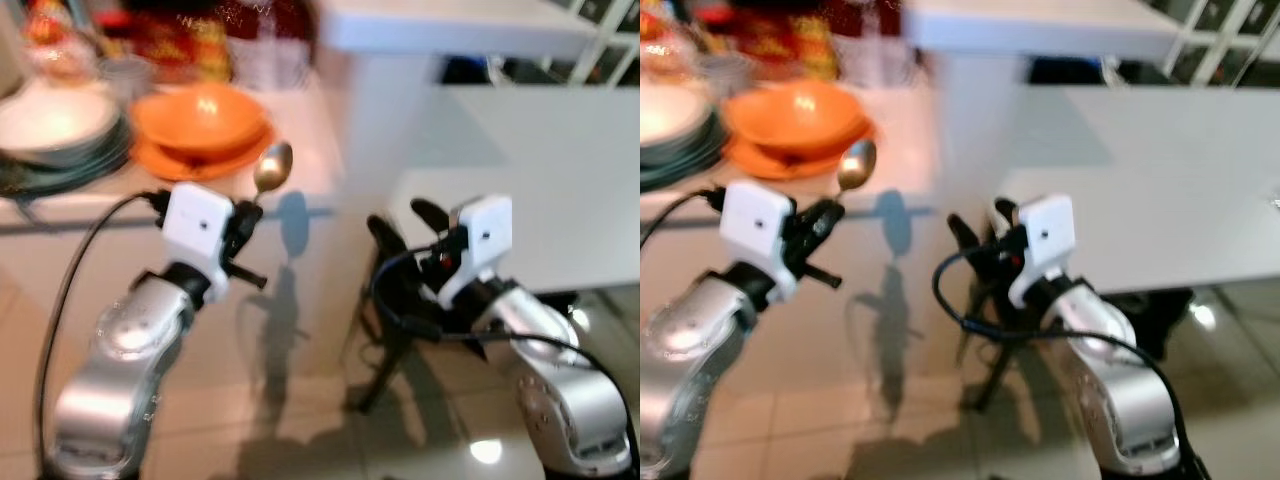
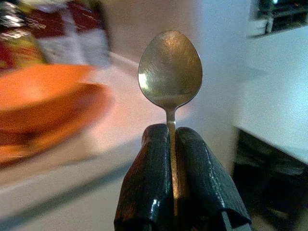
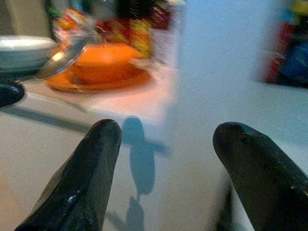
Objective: Setting the table
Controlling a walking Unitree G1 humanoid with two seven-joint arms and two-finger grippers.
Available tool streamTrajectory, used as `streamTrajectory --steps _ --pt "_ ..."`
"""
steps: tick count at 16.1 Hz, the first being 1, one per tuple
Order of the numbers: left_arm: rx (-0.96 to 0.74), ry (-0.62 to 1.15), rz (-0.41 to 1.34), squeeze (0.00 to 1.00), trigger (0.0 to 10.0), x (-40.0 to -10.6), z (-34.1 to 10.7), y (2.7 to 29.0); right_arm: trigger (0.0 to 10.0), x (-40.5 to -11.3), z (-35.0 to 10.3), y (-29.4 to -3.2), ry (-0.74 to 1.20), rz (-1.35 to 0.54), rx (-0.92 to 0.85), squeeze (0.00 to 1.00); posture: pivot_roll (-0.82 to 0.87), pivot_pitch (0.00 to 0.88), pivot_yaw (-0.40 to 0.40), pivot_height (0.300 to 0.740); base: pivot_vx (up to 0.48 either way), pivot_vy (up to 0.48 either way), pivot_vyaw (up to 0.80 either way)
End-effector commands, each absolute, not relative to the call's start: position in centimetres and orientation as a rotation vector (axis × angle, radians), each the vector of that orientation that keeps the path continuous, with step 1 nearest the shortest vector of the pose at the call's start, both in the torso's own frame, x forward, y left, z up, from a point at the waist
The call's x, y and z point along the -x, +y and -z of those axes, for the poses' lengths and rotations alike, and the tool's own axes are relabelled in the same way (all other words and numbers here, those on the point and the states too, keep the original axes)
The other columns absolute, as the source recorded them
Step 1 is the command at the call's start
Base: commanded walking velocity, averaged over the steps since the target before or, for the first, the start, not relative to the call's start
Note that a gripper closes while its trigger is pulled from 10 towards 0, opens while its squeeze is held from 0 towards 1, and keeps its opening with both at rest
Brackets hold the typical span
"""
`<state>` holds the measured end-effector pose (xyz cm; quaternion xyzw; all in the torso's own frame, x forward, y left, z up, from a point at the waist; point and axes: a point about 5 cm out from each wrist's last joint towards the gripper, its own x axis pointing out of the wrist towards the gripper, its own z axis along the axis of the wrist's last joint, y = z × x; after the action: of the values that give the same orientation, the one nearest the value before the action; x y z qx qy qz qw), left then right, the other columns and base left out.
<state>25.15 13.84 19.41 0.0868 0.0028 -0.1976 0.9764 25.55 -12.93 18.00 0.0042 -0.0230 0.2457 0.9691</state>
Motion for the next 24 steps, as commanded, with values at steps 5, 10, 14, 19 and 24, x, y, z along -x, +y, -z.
streamTrajectory --steps 5,10,14,19,24 --pt "-0.269 -0.025 0.148 0.0 10.0 -28.3 -19.8 15.6 10.0 -26.8 -18.5 -14.1 -0.085 -0.3 0.013 0.0 -0.01 0.049 -0.014 0.74 0.0 -0.48 0.8" --pt "-0.273 -0.036 0.183 0.0 10.0 -28.3 -19.7 15.2 10.0 -27.4 -18.0 -13.5 -0.076 -0.259 0.005 0.0 -0.03 0.04 0.016 0.74 0.0 -0.48 0.64" --pt "-0.273 -0.045 0.229 0.0 10.0 -28.8 -19.6 14.0 10.0 -27.6 -18.0 -13.2 -0.072 -0.368 -0.042 0.0 -0.02 0.015 0.053 0.74 0.0 -0.48 0.0" --pt "-0.276 -0.035 0.213 0.0 10.0 -29.2 -19.4 14.3 10.0 -28.8 -18.3 -13.2 -0.103 -0.331 -0.021 0.0 -0.01 0.013 0.022 0.74 0.0 -0.48 0.0" --pt "-0.267 -0.028 0.195 0.0 10.0 -29.3 -19.2 14.6 10.0 -28.2 -17.9 -14.5 -0.097 -0.179 -0.096 0.0 -0.03 0.022 0.036 0.74 0.0 -0.48 0.16"
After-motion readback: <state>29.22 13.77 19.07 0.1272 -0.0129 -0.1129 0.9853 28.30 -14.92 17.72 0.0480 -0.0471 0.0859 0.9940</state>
